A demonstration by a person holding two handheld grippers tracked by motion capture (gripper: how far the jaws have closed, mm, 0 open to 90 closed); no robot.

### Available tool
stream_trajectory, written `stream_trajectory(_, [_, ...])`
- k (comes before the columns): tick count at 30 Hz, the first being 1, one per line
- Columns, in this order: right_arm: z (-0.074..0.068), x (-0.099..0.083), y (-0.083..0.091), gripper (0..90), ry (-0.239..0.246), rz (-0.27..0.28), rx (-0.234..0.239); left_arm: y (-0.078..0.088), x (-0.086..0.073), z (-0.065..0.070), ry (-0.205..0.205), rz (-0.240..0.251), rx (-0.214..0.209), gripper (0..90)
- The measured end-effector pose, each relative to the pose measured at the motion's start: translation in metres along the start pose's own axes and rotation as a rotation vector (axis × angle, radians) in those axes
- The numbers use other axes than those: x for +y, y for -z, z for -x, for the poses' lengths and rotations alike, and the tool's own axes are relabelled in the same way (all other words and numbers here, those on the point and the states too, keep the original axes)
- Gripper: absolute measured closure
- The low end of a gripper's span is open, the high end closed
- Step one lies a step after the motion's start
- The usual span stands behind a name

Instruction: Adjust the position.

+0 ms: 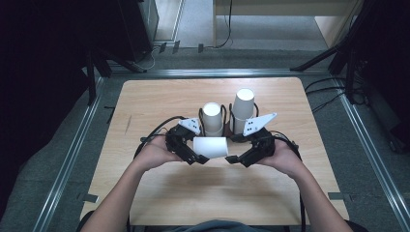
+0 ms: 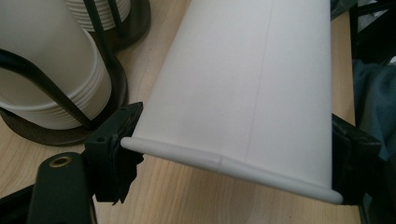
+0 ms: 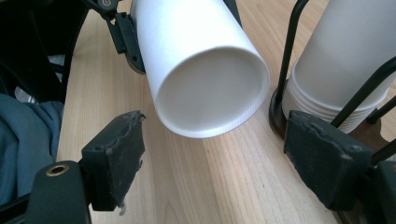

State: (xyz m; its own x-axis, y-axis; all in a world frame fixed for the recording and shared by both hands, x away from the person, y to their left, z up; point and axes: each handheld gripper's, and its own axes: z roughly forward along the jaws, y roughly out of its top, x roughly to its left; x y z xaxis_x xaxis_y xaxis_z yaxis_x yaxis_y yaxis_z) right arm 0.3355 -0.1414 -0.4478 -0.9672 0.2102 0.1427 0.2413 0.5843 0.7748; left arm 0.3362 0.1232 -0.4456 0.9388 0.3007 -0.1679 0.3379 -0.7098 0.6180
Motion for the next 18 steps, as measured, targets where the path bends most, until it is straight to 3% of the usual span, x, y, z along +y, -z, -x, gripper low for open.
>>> stream_trajectory(7, [-0.002, -0.001, -0.007, 20.4, 0.012, -0.029, 0.005, -0.009, 0.002, -0.001, -0.001, -0.059, -0.007, 19.4])
stream_trajectory(18, [-0.007, -0.001, -0.023, 21.0, 0.031, -0.074, 0.025, -0.030, 0.006, 0.006, -0.041, -0.164, -0.013, 19.4])
